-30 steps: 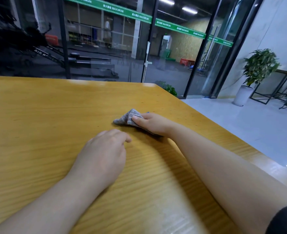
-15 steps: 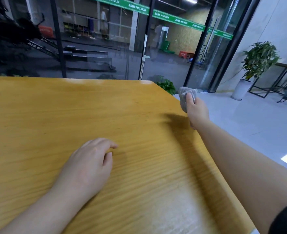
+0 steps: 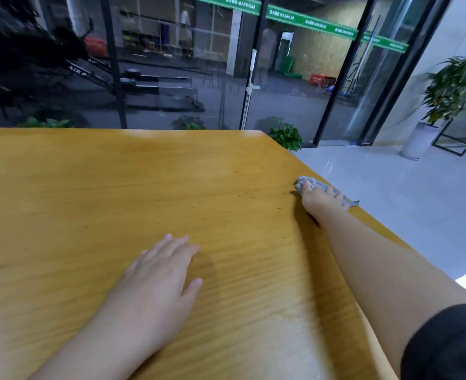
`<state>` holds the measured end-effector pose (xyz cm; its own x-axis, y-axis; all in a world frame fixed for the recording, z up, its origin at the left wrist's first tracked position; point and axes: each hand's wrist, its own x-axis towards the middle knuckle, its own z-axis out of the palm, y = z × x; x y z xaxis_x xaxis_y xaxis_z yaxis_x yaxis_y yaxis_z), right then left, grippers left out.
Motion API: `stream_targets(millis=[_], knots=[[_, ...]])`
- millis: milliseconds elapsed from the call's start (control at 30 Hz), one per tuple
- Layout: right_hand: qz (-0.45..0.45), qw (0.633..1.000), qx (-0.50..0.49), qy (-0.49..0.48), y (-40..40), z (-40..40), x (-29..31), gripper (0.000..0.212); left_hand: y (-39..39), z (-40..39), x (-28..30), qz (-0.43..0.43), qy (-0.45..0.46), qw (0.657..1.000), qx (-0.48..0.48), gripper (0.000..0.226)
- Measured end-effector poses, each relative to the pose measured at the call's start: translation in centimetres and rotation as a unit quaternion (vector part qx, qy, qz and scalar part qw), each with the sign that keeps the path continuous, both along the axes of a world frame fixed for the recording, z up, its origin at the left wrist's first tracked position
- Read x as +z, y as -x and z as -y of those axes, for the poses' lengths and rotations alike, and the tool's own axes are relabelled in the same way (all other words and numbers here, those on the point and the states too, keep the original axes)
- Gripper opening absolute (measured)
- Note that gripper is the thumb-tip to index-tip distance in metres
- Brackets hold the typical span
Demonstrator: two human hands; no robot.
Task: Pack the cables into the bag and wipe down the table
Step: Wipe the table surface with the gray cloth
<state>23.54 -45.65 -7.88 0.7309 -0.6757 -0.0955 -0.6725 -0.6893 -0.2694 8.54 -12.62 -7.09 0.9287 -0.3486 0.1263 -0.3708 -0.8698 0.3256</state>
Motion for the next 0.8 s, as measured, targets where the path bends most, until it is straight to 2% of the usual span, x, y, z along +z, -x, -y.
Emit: stream_targets(millis=[133, 267, 367, 467, 633, 800], knots=[[-0.017, 1.0, -0.022, -0.008, -1.1, 0.0, 0.3, 0.064, -2.2, -0.3, 0.8, -0.059, -0.061, 0.996, -0.005, 0.063], [-0.016, 0.999, -0.038, -0.013, -2.1, 0.2, 0.6, 0.064, -5.2, -0.1, 1.5, -0.069, -0.142, 0.987, 0.014, 0.067], [-0.021, 0.999, -0.037, -0.006, -3.0, 0.5, 0.5, 0.063, -6.4, 0.6, 1.7, 0.006, -0.217, 0.976, 0.023, 0.062], [-0.019, 0.999, -0.029, -0.004, -3.9, 0.8, 0.3, 0.062, -7.2, 1.1, 2.0, 0.076, -0.256, 0.963, -0.019, 0.049], [-0.034, 0.999, -0.007, 0.02, -6.1, 1.1, 0.2, 0.062, -8.2, -0.3, 1.8, 0.121, -0.221, 0.966, -0.064, 0.043], [-0.039, 0.995, 0.072, 0.049, -8.5, 1.0, 0.0, 0.066, -9.2, -1.4, 1.8, 0.122, -0.219, 0.965, -0.077, 0.041]])
